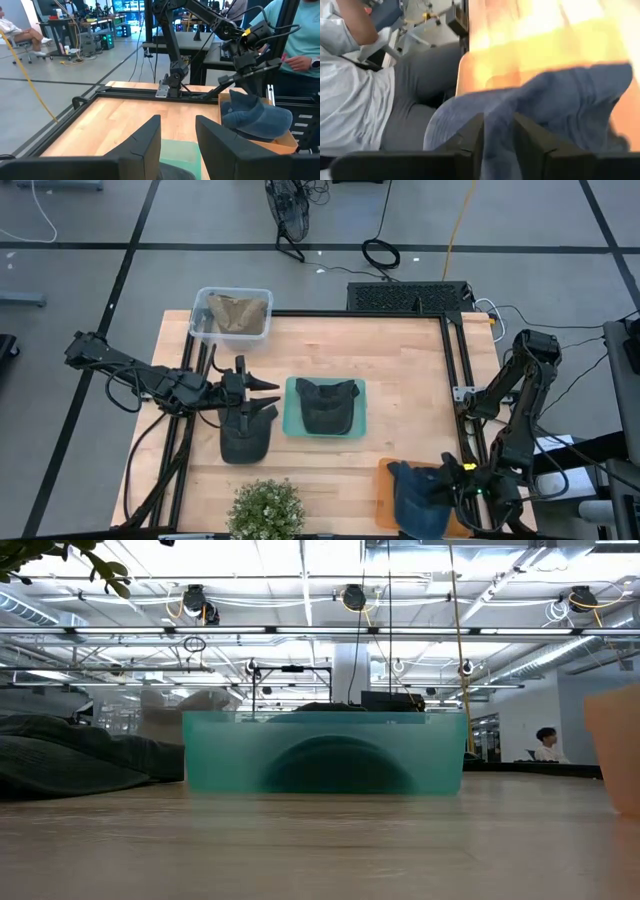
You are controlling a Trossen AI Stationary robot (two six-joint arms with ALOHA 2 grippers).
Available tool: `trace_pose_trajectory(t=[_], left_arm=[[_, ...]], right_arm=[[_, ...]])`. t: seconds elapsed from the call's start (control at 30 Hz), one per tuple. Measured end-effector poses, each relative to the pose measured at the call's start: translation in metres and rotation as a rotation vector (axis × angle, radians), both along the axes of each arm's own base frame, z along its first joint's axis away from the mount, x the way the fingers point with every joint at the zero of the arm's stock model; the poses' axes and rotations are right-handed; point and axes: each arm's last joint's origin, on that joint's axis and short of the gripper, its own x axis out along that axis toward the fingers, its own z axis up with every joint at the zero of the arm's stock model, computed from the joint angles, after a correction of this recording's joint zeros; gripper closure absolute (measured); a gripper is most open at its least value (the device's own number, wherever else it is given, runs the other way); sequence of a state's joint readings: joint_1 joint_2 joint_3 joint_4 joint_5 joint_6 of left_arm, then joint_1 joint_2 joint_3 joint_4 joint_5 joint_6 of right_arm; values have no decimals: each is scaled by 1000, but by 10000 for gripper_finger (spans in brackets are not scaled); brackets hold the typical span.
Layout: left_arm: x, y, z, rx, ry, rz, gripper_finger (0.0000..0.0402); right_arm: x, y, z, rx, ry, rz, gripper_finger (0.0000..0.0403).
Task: Pick & Place hat
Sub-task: Put the blue cap into the orange bin
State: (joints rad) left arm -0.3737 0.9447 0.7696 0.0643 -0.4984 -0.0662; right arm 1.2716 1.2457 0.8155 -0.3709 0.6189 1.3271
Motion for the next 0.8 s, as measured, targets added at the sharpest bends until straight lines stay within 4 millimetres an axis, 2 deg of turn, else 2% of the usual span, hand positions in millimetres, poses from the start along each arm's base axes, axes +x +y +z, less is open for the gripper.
trace_pose_trajectory(t=[0.23, 0.43, 0.53, 0.63, 0.8], left_arm=[[0, 0, 0, -2, 0, 0, 270], [0, 0, 1, -6, -12, 0, 270], [0, 0, 1, -8, -15, 0, 270], [0, 0, 1, -8, -15, 0, 270], [0, 0, 1, -6, -14, 0, 270]], right_arm=[[0, -1, 0, -8, -11, -4, 269], [6, -6, 5, -1, -37, -42, 267], [17, -11, 4, -4, -27, -82, 269], [35, -16, -1, 19, 62, -92, 270], [62, -16, -9, 104, 185, -10, 270]])
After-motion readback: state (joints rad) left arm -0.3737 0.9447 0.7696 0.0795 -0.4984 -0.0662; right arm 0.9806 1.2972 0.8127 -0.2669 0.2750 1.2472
